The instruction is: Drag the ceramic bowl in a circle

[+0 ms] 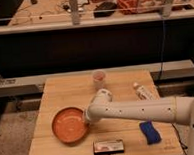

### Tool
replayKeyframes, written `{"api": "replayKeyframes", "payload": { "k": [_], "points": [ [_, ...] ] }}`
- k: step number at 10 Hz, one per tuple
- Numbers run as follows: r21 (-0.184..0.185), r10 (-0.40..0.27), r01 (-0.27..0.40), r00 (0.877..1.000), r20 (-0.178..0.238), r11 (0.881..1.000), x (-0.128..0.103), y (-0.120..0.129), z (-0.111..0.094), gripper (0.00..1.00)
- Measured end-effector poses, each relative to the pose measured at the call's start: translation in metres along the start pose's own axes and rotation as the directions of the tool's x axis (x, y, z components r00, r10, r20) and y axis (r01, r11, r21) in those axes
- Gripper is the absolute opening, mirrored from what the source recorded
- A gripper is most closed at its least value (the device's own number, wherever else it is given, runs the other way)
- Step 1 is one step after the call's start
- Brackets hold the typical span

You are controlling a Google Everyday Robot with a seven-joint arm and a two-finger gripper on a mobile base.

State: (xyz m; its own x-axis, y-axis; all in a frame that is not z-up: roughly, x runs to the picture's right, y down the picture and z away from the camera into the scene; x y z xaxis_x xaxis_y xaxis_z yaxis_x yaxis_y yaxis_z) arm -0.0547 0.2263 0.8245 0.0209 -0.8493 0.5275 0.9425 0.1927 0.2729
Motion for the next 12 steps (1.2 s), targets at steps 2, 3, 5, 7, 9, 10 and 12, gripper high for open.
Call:
{"api": "replayKeyframes", "payload": {
  "k": [2, 3, 5, 7, 9, 10, 12],
  "points": [
    [0.003, -0.001, 0.001, 1.000, -0.003, 1.000, 0.003, -0.001, 0.000, 0.01],
    [0.003, -0.002, 0.002, 1.000, -0.003, 1.000, 0.003, -0.001, 0.000, 0.01],
    [0.025, -0.005, 0.005, 1.000, -0.012, 1.000, 0.017, -0.009, -0.001, 0.01],
    [0.057, -0.011, 0.012, 1.000, -0.026, 0.998, 0.048, -0.032, -0.001, 0.01],
    [0.076, -0.022, 0.025, 0.999, -0.040, 0.997, 0.099, -0.060, -0.001, 0.01],
    [0.082, -0.025, 0.029, 0.999, -0.043, 0.996, 0.114, -0.070, 0.000, 0.01],
    [0.095, 0.002, 0.002, 0.999, -0.043, 0.995, 0.142, -0.079, 0.004, 0.01]
  ]
}}
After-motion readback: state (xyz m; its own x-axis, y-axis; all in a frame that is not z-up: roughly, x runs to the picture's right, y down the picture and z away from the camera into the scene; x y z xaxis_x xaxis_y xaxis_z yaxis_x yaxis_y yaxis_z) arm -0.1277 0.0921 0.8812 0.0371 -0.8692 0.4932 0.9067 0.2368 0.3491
